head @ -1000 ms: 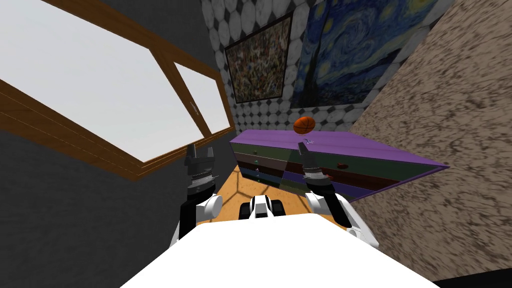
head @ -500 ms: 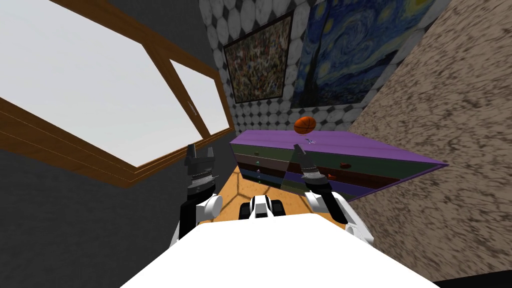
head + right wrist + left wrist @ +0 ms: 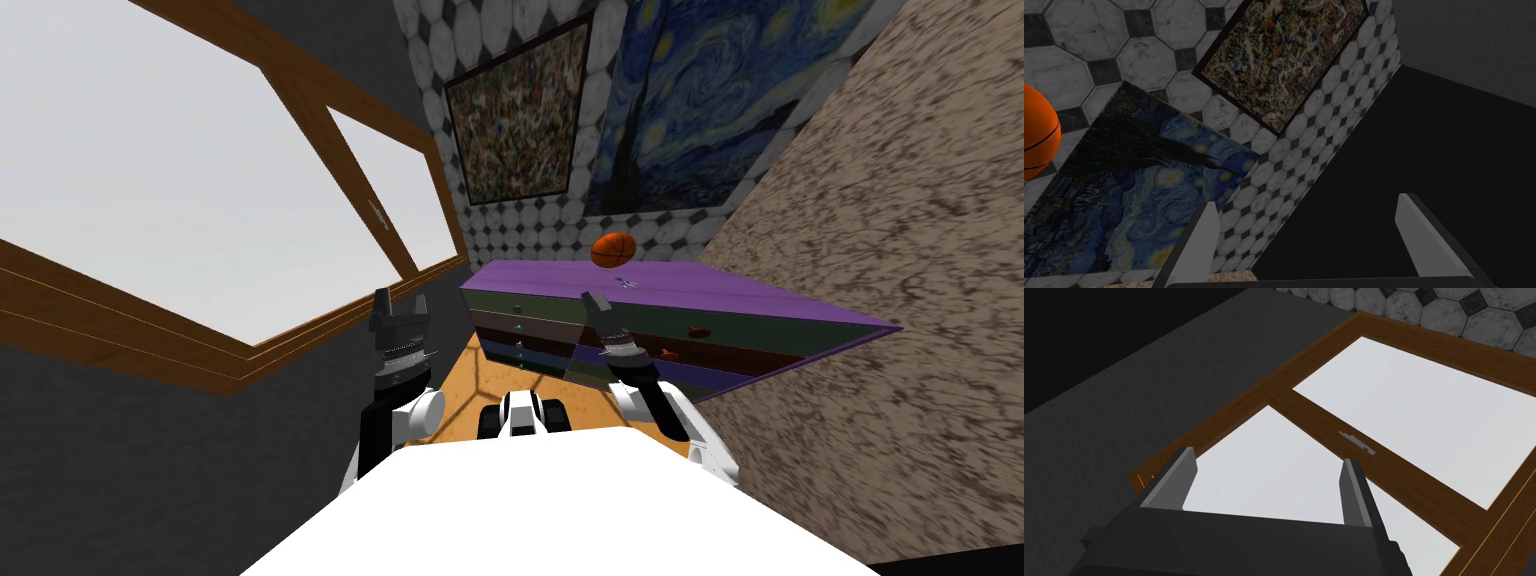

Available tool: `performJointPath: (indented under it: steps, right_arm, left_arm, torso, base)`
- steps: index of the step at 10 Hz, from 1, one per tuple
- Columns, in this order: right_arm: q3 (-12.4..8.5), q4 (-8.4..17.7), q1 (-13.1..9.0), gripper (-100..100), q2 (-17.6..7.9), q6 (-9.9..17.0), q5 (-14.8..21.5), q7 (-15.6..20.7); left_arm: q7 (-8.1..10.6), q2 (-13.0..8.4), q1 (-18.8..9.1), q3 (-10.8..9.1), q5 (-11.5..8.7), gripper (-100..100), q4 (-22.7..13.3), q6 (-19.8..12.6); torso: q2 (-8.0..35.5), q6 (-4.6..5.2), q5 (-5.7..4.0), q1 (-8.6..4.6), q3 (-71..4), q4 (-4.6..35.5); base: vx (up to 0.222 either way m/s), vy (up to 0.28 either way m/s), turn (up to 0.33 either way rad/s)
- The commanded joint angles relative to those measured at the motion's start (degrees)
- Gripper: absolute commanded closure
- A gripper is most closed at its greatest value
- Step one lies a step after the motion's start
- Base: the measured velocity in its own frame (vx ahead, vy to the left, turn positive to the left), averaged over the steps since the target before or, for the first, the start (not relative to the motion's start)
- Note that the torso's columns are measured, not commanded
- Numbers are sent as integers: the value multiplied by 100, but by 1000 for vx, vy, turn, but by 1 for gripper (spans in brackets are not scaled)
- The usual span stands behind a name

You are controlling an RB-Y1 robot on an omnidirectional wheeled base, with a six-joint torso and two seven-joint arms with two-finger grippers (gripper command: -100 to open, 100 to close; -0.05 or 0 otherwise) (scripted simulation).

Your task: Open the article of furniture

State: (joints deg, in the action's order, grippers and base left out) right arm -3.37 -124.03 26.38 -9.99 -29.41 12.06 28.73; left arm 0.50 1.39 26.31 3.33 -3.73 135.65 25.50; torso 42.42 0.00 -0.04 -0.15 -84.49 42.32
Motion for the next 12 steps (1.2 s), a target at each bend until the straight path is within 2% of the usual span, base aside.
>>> performJointPath:
  steps: [1, 2, 4, 5, 7, 8, 10, 11, 12]
  right_arm:
    - [-18, 144, -66, -100, -40, -38, 88, 435]
    - [-35, 289, -128, -100, -74, -82, 177, 602]
    - [-35, 289, -128, -100, -74, -82, 177, 855]
    - [-53, 438, -189, -100, -107, -127, 269, 1058]
    - [-53, 438, -189, -100, -107, -127, 269, 1269]
    - [-73, 590, -248, -100, -140, -174, 365, 1492]
    - [-73, 590, -248, -100, -140, -174, 365, 1692]
    - [-94, 743, -304, -100, -171, -221, 465, 1920]
    - [-94, 743, -304, -100, -171, -221, 465, 2068]
  left_arm:
    - [0, 0, 1, 0, 0, 0, 0, 0]
    - [0, 0, 0, 0, 0, 0, 0, 0]
    - [0, 0, 0, 0, 0, 0, 0, 0]
    - [0, 0, 0, 0, 0, 0, 0, 0]
    - [0, 0, 0, 0, 0, 0, 0, 0]
    - [0, 0, 0, 0, 0, 0, 0, 0]
    - [0, 0, 0, 0, 0, 0, 0, 0]
    - [0, 0, 0, 0, 0, 0, 0, 0]
    - [0, 0, 1, 0, 0, 0, 0, 0]
  torso:
    - [-10, 2, 1, 9, -5, -2]
    - [-12, 0, 5, 19, -8, -4]
    - [-17, 0, 6, 20, -11, -5]
    - [-10, 0, 1, 2, -6, -3]
    - [-16, 0, 5, 17, -10, -5]
    - [-8, 0, 2, 8, -5, -2]
    - [-16, -1, 6, 22, -10, -5]
    - [-8, 0, 2, 7, -5, -2]
    - [-12, 2, 2, 13, -6, -3]
  base:
    - [31, 65, -57]
    - [48, 97, -73]
    - [31, 64, -24]
    - [49, 66, -72]
    - [35, 56, -36]
    - [47, 71, -88]
    - [33, 61, -24]
    - [33, 59, -95]
    - [29, 76, -51]
